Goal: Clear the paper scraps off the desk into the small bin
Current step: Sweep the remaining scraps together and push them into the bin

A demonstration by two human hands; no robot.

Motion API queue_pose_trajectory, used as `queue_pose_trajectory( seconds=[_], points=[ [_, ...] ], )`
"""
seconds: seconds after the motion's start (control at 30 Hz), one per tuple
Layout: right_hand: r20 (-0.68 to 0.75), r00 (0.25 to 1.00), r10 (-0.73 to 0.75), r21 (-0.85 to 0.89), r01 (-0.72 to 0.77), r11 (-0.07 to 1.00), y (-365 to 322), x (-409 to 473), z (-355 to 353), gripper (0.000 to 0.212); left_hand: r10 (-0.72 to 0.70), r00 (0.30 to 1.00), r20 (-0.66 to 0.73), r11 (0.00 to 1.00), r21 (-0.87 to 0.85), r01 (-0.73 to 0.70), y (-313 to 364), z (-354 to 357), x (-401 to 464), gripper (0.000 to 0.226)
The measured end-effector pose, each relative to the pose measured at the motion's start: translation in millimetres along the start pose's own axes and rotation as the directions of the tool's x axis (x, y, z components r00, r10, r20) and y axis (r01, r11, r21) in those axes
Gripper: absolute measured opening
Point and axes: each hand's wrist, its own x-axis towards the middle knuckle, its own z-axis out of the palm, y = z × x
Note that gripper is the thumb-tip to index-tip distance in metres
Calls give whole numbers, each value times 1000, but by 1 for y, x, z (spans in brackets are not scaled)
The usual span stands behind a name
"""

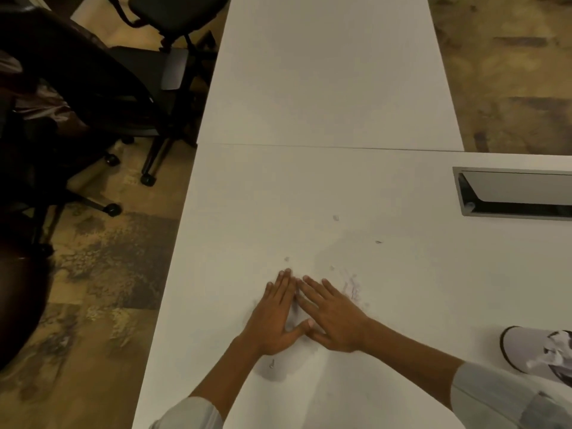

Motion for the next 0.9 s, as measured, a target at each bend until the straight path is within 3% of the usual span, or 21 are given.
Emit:
queue_pose_trajectory(
  seconds=[0.1, 0.2, 0.33, 0.4, 0.6, 0.9],
  points=[
    [-126, 990, 59, 81, -49, 996, 18, 2, -22, 71, -36, 999, -37, 999, -28, 35, 1, -15, 3, 105],
    [-220, 923, 315, 99, -300, 949, 58, 30, -62, 69, -166, 984, -62, 983, 65, 170, -8, -47, 16, 117],
    [-54, 784, 619, 180, -602, 778, 102, 58, -91, 71, -208, 978, -13, 969, 131, 208, -22, -78, 26, 128],
    [-19, 777, 629, 150, -620, 770, 102, 61, -85, 70, -167, 984, 53, 970, 188, 155, -23, -82, 30, 131],
    [-97, 841, 532, 125, -520, 845, 49, 45, -38, 66, -93, 966, 241, 983, 176, 51, 2, -59, 38, 130],
    [-91, 907, 410, 109, -401, 910, -42, -28, 26, 67, -23, 974, 226, 986, 167, -15, 35, -1, -13, 119]
  ],
)
